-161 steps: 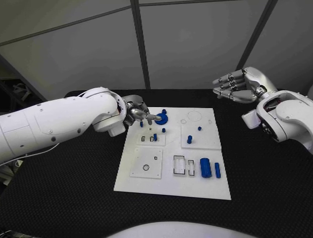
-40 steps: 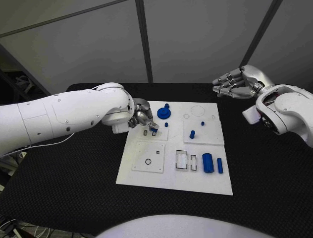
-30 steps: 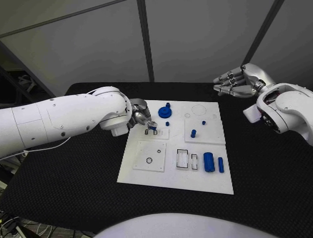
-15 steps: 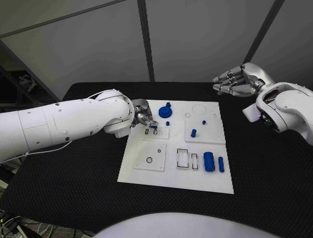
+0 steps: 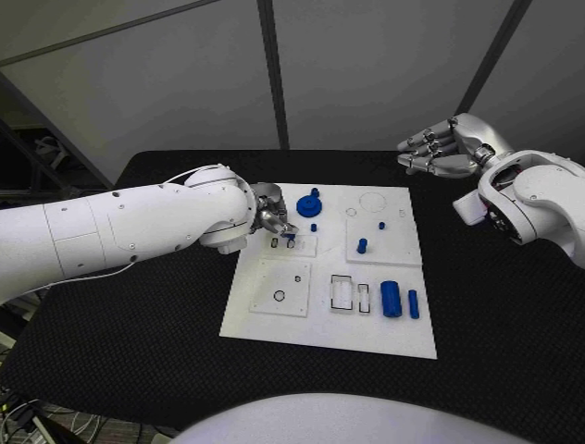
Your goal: Assemble the parts on the task board
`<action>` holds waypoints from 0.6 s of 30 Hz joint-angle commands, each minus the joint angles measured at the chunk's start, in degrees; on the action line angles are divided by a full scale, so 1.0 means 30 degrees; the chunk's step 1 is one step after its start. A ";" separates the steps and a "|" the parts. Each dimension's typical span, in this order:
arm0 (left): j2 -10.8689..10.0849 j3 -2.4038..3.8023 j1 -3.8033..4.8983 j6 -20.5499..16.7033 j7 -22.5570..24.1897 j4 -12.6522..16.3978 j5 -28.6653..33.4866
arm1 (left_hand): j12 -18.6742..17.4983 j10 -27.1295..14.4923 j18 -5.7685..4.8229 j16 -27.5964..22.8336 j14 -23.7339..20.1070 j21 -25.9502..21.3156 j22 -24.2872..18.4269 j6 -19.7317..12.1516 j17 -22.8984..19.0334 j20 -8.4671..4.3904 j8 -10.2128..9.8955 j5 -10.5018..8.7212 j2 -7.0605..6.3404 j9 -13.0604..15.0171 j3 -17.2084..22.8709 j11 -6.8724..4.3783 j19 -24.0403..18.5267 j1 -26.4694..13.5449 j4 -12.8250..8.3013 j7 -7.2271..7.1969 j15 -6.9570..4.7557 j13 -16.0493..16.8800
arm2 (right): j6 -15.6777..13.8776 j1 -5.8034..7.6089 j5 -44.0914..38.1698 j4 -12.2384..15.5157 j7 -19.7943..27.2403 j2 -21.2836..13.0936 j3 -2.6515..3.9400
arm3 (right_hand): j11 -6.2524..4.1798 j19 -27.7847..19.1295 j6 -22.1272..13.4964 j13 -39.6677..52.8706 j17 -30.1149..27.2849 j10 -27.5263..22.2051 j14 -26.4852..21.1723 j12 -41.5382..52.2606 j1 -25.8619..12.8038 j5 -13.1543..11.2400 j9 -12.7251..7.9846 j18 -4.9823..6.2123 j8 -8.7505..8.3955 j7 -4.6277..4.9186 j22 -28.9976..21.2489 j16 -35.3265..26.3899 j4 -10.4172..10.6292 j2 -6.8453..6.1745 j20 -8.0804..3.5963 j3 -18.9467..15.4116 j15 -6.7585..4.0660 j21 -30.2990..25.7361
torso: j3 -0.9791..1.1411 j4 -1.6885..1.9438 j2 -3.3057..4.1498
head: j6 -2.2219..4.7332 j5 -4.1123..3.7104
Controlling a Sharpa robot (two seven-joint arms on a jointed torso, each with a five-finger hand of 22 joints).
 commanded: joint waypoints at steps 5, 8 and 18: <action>0.0138 0.0003 -0.0003 0.0924 -0.0080 -0.0119 -0.0789 | -0.0014 0.0147 0.0051 0.0045 0.1453 0.0091 0.0037 0.0105 0.3369 -0.0024 0.0089 0.0066 -0.0072 0.0056 0.3215 -0.0022 0.0112 -0.0246 -0.3043 -0.0040 -0.0074 -0.0028 | 0.0174 0.0042 -0.0038 -0.0012 0.0130 0.0044 0.0014 | 0.0067 0.0106 0.0034 -0.0020 0.0023 0.0063 0.0138 -0.0086 -0.0200 0.0100 -0.0016 0.0233 -0.0013 0.0057 -0.0019 -0.0051 0.0032 0.0037 0.0039 -0.0104 0.0042 -0.0102 | 0.0010 -0.0007 -0.0005 | -0.0079 -0.0020; 0.0166 0.0002 -0.0009 0.1168 -0.0096 -0.0157 -0.0805 | -0.0052 0.0136 0.0051 0.0044 0.1453 0.0089 0.0040 0.0105 0.3368 -0.0026 0.0109 0.0064 -0.0086 0.0088 0.3244 -0.0025 0.0113 -0.0304 -0.3055 -0.0046 -0.0076 -0.0070 | 0.0187 0.0042 -0.0038 -0.0013 0.0123 0.0050 0.0013 | 0.0067 0.0106 0.0034 -0.0020 0.0023 0.0063 0.0138 -0.0086 -0.0200 0.0100 -0.0016 0.0233 -0.0013 0.0057 -0.0019 -0.0051 0.0032 0.0037 0.0039 -0.0104 0.0042 -0.0102 | 0.0012 -0.0005 -0.0004 | -0.0105 -0.0024; 0.0264 -0.0004 -0.0031 0.1817 -0.0134 -0.0244 -0.0817 | -0.0078 0.0144 0.0050 0.0039 0.1452 0.0086 0.0052 0.0107 0.3364 -0.0029 0.0167 0.0051 -0.0126 0.0170 0.3289 -0.0037 0.0118 -0.0440 -0.3089 -0.0068 -0.0082 -0.0105 | 0.0250 0.0041 -0.0067 -0.0040 0.0101 0.0083 0.0012 | 0.0073 0.0120 0.0027 -0.0033 0.0024 0.0051 0.0130 -0.0090 -0.0232 0.0117 -0.0016 0.0232 -0.0016 0.0061 -0.0052 -0.0074 0.0050 0.0049 0.0044 -0.0108 0.0050 -0.0149 | 0.0008 -0.0019 0.0000 | -0.0172 -0.0070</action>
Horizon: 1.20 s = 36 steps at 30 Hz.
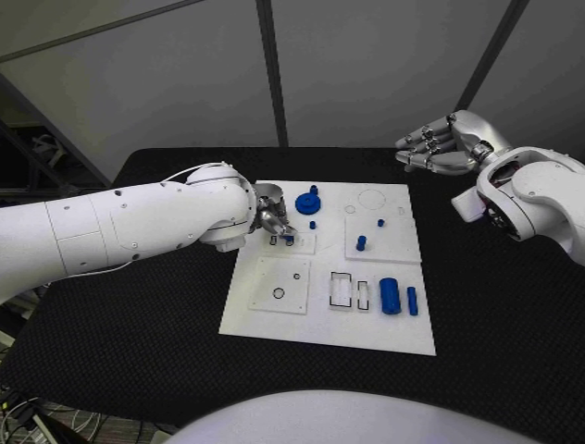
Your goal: Assemble the parts on the task board
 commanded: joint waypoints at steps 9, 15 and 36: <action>0.0066 -0.0013 0.0008 0.1181 -0.0142 -0.0005 -0.0229 | -0.0115 0.0148 0.0052 0.0048 0.1443 0.0081 0.0036 0.0114 0.3375 -0.0033 0.0134 0.0030 -0.0026 0.0074 0.3099 -0.0058 0.0120 -0.0291 -0.3008 -0.0090 -0.0103 -0.0079 | 0.0200 0.0041 -0.0062 -0.0029 0.0105 0.0046 0.0012 | 0.0074 0.0120 0.0027 -0.0017 0.0027 0.0051 0.0131 -0.0090 -0.0153 0.0118 -0.0016 0.0231 -0.0016 0.0061 -0.0017 -0.0074 0.0050 -0.0031 0.0043 -0.0108 0.0051 -0.0067 | -0.0008 0.0019 -0.0009 | -0.0076 0.0023; 0.0097 -0.0027 0.0006 0.1368 -0.0150 0.0020 -0.0229 | -0.0135 0.0146 0.0050 0.0047 0.1443 0.0085 0.0046 0.0116 0.3374 -0.0034 0.0151 0.0025 -0.0030 0.0097 0.3104 -0.0064 0.0127 -0.0331 -0.3014 -0.0098 -0.0106 -0.0103 | 0.0238 0.0041 -0.0062 -0.0031 0.0101 0.0059 0.0011 | 0.0074 0.0120 0.0027 -0.0017 0.0027 0.0051 0.0131 -0.0090 -0.0153 0.0118 -0.0016 0.0231 -0.0016 0.0061 -0.0017 -0.0074 0.0050 -0.0031 0.0043 -0.0108 0.0051 -0.0067 | -0.0007 -0.0008 0.0006 | -0.0090 0.0027; 0.0131 -0.0037 0.0005 0.1938 -0.0170 0.0008 -0.0247 | -0.0011 0.0282 0.0048 0.0059 0.1454 0.0050 0.0101 0.0263 0.3397 -0.0114 0.0476 0.0010 -0.0050 0.0465 0.3109 -0.0208 0.0155 -0.1341 -0.2935 -0.0302 -0.0214 0.0011 | 0.0295 0.0041 -0.0063 -0.0091 0.0059 0.0070 0.0011 | 0.0075 0.0136 0.0033 -0.0024 0.0030 0.0054 0.0137 -0.0087 -0.0186 0.0130 -0.0013 0.0231 -0.0011 0.0061 -0.0041 -0.0086 0.0069 -0.0016 0.0047 -0.0112 0.0053 -0.0101 | -0.0007 -0.0008 0.0002 | -0.0194 -0.0025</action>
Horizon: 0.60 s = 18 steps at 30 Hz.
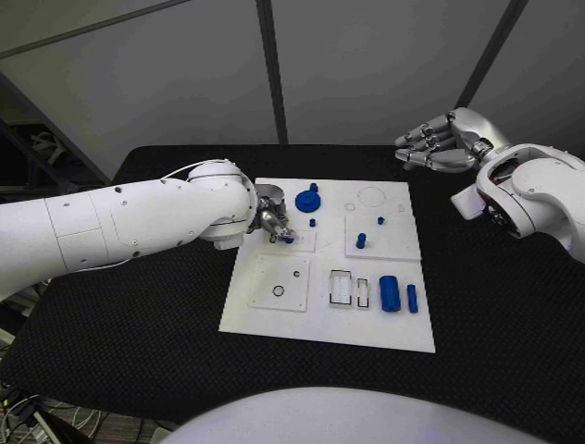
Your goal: Assemble the parts on the task board
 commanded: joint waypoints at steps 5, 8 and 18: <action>0.0113 -0.0042 -0.0037 0.0777 -0.0134 -0.0039 -0.0032 | 0.0217 0.0195 0.0024 0.0064 0.1536 0.0081 0.0148 0.0185 0.3407 -0.0095 0.0269 0.0025 -0.0007 0.0155 0.2220 -0.0163 0.0167 -0.1087 -0.1924 -0.0268 -0.0195 0.0162 | 0.0120 0.0042 -0.0044 -0.0002 0.0058 0.0007 0.0013 | 0.0078 0.0146 0.0030 -0.0035 0.0021 0.0050 0.0137 -0.0087 -0.0209 0.0135 -0.0013 0.0232 -0.0011 0.0063 -0.0032 -0.0095 0.0018 -0.0020 0.0049 -0.0060 0.0056 -0.0127 | 0.0006 -0.0009 0.0009 | -0.0050 -0.0028; 0.0140 -0.0042 -0.0036 0.0794 -0.0130 -0.0093 0.0031 | 0.0320 0.0262 0.0007 0.0076 0.1543 0.0107 0.0217 0.0265 0.3423 -0.0120 0.0286 0.0022 -0.0005 0.0175 0.2140 -0.0194 0.0223 -0.1516 -0.1782 -0.0307 -0.0217 0.0266 | 0.0108 0.0042 -0.0044 -0.0003 0.0054 0.0002 0.0013 | 0.0086 0.0156 0.0014 -0.0044 0.0021 0.0034 0.0129 -0.0094 -0.0239 0.0143 -0.0015 0.0232 -0.0019 0.0068 -0.0052 -0.0110 0.0031 -0.0034 0.0053 -0.0076 0.0063 -0.0155 | 0.0006 -0.0009 0.0003 | -0.0053 -0.0043; 0.0321 -0.0042 -0.0032 0.0778 -0.0126 -0.0300 0.0089 | 0.0419 0.0334 -0.0014 0.0073 0.1547 0.0132 0.0320 0.0440 0.3425 -0.0163 0.0288 0.0001 -0.0043 0.0181 0.1878 -0.0240 0.0307 -0.2303 -0.1519 -0.0367 -0.0255 0.0372 | 0.0138 0.0042 -0.0044 -0.0010 0.0026 0.0002 0.0013 | 0.0112 0.0166 -0.0048 -0.0073 0.0013 -0.0034 0.0086 -0.0121 -0.0282 0.0170 -0.0025 0.0230 -0.0048 0.0091 -0.0102 -0.0159 0.0051 -0.0049 0.0062 -0.0092 0.0090 -0.0231 | 0.0005 -0.0011 -0.0003 | -0.0087 -0.0074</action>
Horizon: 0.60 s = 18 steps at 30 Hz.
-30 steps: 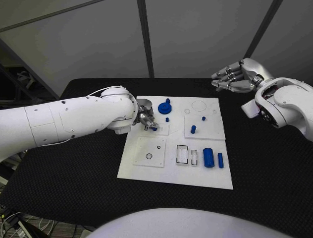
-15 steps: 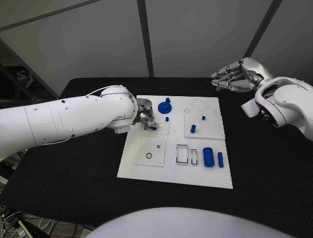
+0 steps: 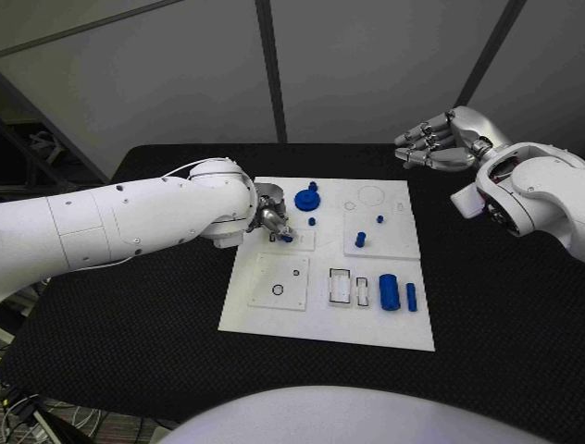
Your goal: Assemble the parts on the task board
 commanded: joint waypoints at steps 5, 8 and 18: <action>0.0228 -0.0041 -0.0040 0.0535 -0.0093 -0.0104 0.0122 | 0.0198 0.0144 -0.0031 0.0074 0.1533 0.0165 0.0229 0.0155 0.3428 -0.0040 0.0058 0.0072 -0.0025 0.0008 0.0091 -0.0090 0.0229 -0.0512 0.0071 -0.0083 -0.0136 0.0099 | 0.0127 0.0042 -0.0039 0.0009 0.0035 0.0006 0.0013 | 0.0119 0.0103 -0.0062 -0.0032 0.0015 -0.0050 0.0074 -0.0125 -0.0216 0.0084 -0.0027 0.0228 -0.0053 0.0098 -0.0031 -0.0097 0.0055 0.0026 -0.0001 -0.0094 0.0097 -0.0142 | 0.0001 -0.0006 -0.0008 | -0.0024 -0.0032; 0.0318 -0.0041 -0.0039 0.0564 -0.0092 -0.0182 0.0162 | 0.0232 0.0169 -0.0041 0.0075 0.1534 0.0184 0.0273 0.0205 0.3431 -0.0048 0.0048 0.0072 0.0012 0.0000 0.0019 -0.0099 0.0265 -0.0718 0.0173 -0.0094 -0.0145 0.0136 | 0.0132 0.0042 -0.0039 0.0011 0.0032 0.0006 0.0013 | 0.0124 0.0104 -0.0073 -0.0037 0.0013 -0.0062 0.0065 -0.0129 -0.0222 0.0089 -0.0028 0.0227 -0.0058 0.0102 -0.0041 -0.0107 0.0058 0.0026 0.0001 -0.0096 0.0102 -0.0157 | 0.0002 -0.0004 -0.0003 | -0.0029 -0.0065; 0.0430 -0.0039 -0.0036 0.0824 -0.0104 -0.0305 0.0209 | 0.0300 0.0218 -0.0062 0.0075 0.1536 0.0228 0.0367 0.0303 0.3435 -0.0059 0.0017 0.0071 0.0078 -0.0024 -0.0113 -0.0113 0.0340 -0.1123 0.0379 -0.0111 -0.0158 0.0210 | 0.0158 0.0042 -0.0039 0.0011 0.0015 -0.0008 0.0013 | 0.0128 0.0107 -0.0077 -0.0041 0.0013 -0.0068 0.0062 -0.0128 -0.0233 0.0095 -0.0028 0.0227 -0.0059 0.0106 -0.0050 -0.0113 0.0065 0.0028 0.0004 -0.0098 0.0105 -0.0170 | -0.0010 0.0004 -0.0004 | -0.0081 -0.0129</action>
